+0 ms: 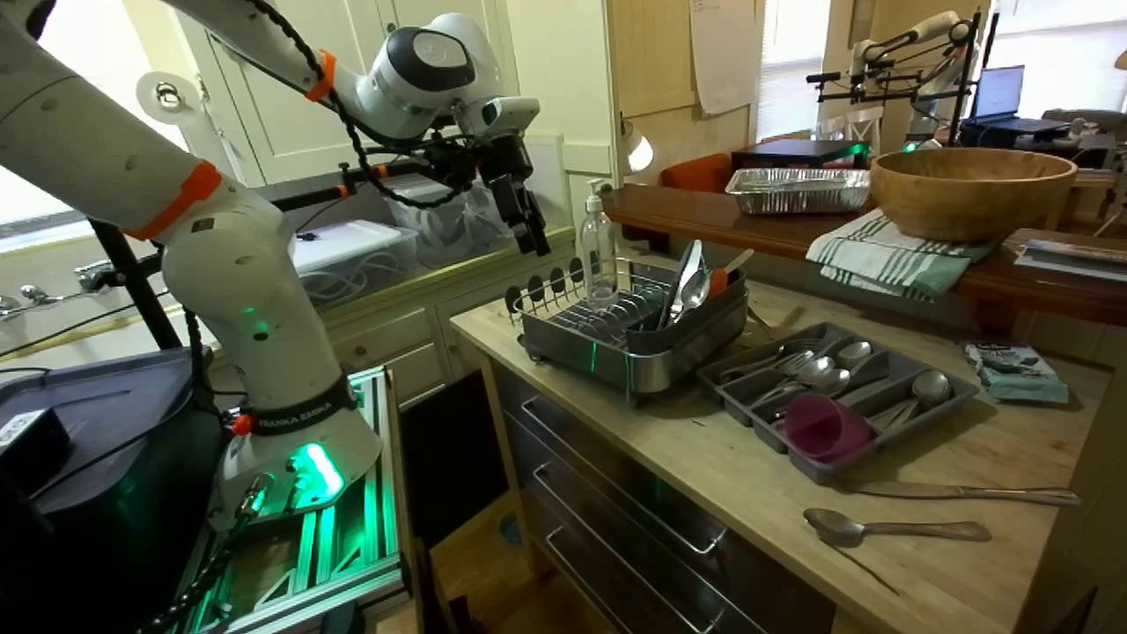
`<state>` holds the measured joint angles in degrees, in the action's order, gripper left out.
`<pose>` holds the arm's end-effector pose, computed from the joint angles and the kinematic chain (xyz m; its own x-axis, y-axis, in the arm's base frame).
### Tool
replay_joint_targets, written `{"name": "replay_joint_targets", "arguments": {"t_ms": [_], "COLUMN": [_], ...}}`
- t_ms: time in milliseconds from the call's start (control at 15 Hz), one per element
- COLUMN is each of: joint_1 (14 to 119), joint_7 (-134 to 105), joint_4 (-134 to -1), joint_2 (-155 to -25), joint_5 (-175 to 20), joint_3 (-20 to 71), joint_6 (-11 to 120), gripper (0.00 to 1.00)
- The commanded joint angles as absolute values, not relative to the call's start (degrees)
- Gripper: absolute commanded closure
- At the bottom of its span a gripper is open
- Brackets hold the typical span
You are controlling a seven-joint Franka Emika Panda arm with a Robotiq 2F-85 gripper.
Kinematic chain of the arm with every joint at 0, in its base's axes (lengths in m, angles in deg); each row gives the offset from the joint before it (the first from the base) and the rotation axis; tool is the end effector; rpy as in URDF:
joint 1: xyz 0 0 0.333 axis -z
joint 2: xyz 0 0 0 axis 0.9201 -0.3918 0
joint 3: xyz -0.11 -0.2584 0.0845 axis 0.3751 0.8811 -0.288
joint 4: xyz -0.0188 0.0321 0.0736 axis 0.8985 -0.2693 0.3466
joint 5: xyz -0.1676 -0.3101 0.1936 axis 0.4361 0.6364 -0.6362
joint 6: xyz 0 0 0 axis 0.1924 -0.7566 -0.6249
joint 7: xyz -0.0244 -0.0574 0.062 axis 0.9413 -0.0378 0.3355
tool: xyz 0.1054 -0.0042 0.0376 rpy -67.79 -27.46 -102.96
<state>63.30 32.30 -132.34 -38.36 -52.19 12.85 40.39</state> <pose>0.3625 0.0451 0.3710 0.8836 -0.3566 0.3036 -0.4557 -0.8042 0.3816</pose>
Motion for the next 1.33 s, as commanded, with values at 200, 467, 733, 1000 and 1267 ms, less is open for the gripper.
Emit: {"name": "replay_joint_targets", "arguments": {"t_ms": [200,467,733,1000,1267], "joint_1": [65.51,64.74,60.1,55.27,70.48], "joint_7": [28.33,20.28,8.96,1.03,2.08], "joint_4": [-132.29,-132.61,-132.36,-132.64,-131.08], "joint_2": [-38.16,-38.86,-42.13,-46.06,-52.19], "joint_5": [-53.66,-52.87,-58.18,-62.83,-62.68], "joint_3": [13.31,23.18,35.85,43.18,30.47], "joint_6": [44.54,57.68,68.86,67.94,69.35], "gripper": [0.0,0.0,0.0,0.0,0.0]}}
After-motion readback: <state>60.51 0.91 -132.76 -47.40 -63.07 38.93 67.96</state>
